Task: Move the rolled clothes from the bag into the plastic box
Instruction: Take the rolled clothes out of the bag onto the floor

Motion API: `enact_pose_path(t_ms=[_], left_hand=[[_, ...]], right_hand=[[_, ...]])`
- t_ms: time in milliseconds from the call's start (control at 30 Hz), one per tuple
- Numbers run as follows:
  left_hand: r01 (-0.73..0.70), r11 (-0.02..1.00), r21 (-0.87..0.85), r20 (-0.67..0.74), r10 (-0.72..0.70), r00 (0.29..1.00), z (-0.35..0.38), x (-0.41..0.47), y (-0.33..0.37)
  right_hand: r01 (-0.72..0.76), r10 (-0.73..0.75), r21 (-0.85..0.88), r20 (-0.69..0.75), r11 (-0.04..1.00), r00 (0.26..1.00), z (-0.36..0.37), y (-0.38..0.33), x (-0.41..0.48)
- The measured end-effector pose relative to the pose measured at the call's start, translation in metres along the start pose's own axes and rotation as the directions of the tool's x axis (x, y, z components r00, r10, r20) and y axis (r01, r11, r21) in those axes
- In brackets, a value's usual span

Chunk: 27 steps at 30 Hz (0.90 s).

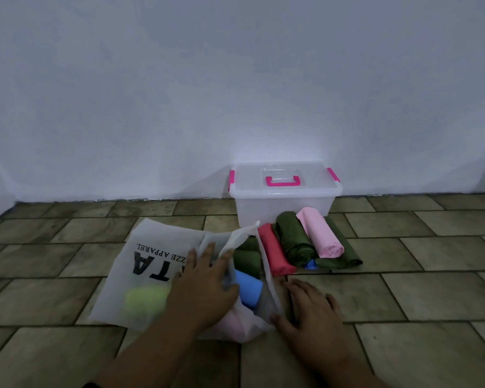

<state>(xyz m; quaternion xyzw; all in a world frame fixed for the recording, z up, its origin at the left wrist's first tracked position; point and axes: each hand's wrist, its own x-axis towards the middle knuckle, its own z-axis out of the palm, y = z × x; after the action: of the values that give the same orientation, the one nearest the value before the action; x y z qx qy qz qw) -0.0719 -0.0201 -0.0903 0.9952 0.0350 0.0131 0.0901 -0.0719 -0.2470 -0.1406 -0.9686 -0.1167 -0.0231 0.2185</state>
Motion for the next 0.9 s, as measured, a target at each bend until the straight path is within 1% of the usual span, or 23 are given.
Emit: enact_pose_path(t_ms=[67, 133, 167, 200, 233, 267, 333, 367, 433, 533, 600, 700, 800, 867, 900], left_hand=[[0.001, 0.994, -0.106, -0.005, -0.001, 1.000, 0.004, -0.002, -0.004], [-0.011, 0.986, -0.165, -0.046, 0.004, 0.999, 0.008, -0.002, -0.003], [-0.018, 0.983, -0.180, -0.064, 0.007, 0.998, 0.009, -0.001, 0.000], [-0.025, 0.982, -0.187, -0.075, 0.011, 0.997, 0.010, 0.001, 0.003], [-0.029, 0.982, -0.186, -0.080, 0.014, 0.997, 0.010, 0.002, 0.005], [-0.029, 0.984, -0.178, -0.080, 0.015, 0.997, 0.011, 0.003, 0.007], [-0.024, 0.987, -0.158, -0.079, 0.012, 0.997, 0.014, 0.005, 0.009], [-0.018, 0.989, -0.150, -0.075, 0.007, 0.997, 0.016, 0.005, 0.008], [-0.012, 0.990, -0.141, -0.074, 0.002, 0.997, 0.020, 0.005, 0.007], [-0.013, 0.989, -0.148, -0.076, 0.002, 0.997, 0.020, 0.007, 0.006], [-0.019, 0.986, -0.167, -0.079, 0.006, 0.997, 0.019, 0.008, 0.005], [-0.031, 0.982, -0.189, -0.076, 0.017, 0.997, 0.015, 0.012, 0.002], [-0.034, 0.983, -0.181, -0.051, 0.025, 0.998, 0.012, 0.017, -0.001], [-0.042, 0.986, -0.162, -0.035, 0.036, 0.999, 0.012, 0.018, -0.003], [-0.044, 0.985, -0.164, -0.033, 0.039, 0.999, 0.013, 0.019, -0.003]], right_hand=[[0.019, -0.017, 0.040, -0.047, 0.999, 0.999, -0.004, -0.003, 0.002], [0.091, -0.070, 0.143, -0.146, 0.986, 0.987, -0.008, -0.011, 0.009], [0.135, -0.101, 0.199, -0.172, 0.971, 0.980, -0.011, -0.019, 0.013], [0.168, -0.132, 0.246, -0.155, 0.955, 0.979, -0.014, -0.028, 0.019], [0.178, -0.156, 0.277, -0.100, 0.944, 0.983, -0.016, -0.036, 0.025], [0.156, -0.158, 0.288, -0.018, 0.945, 0.987, -0.017, -0.044, 0.032], [0.048, -0.091, 0.272, 0.148, 0.961, 0.985, -0.018, -0.055, 0.046], [0.002, -0.055, 0.272, 0.189, 0.962, 0.980, -0.017, -0.057, 0.051], [-0.026, -0.033, 0.285, 0.199, 0.958, 0.979, -0.016, -0.058, 0.057], [-0.002, -0.070, 0.346, 0.193, 0.938, 0.979, -0.017, -0.057, 0.057], [-0.012, -0.068, 0.443, 0.164, 0.896, 0.984, -0.019, -0.056, 0.053], [-0.033, -0.016, 0.577, 0.080, 0.816, 0.997, -0.028, -0.043, 0.046], [-0.013, 0.076, 0.626, -0.073, 0.779, 0.994, -0.040, -0.016, 0.032], [-0.003, 0.174, 0.647, -0.200, 0.762, 0.964, -0.046, 0.005, 0.016], [-0.007, 0.220, 0.633, -0.260, 0.775, 0.940, -0.047, 0.015, 0.007]])
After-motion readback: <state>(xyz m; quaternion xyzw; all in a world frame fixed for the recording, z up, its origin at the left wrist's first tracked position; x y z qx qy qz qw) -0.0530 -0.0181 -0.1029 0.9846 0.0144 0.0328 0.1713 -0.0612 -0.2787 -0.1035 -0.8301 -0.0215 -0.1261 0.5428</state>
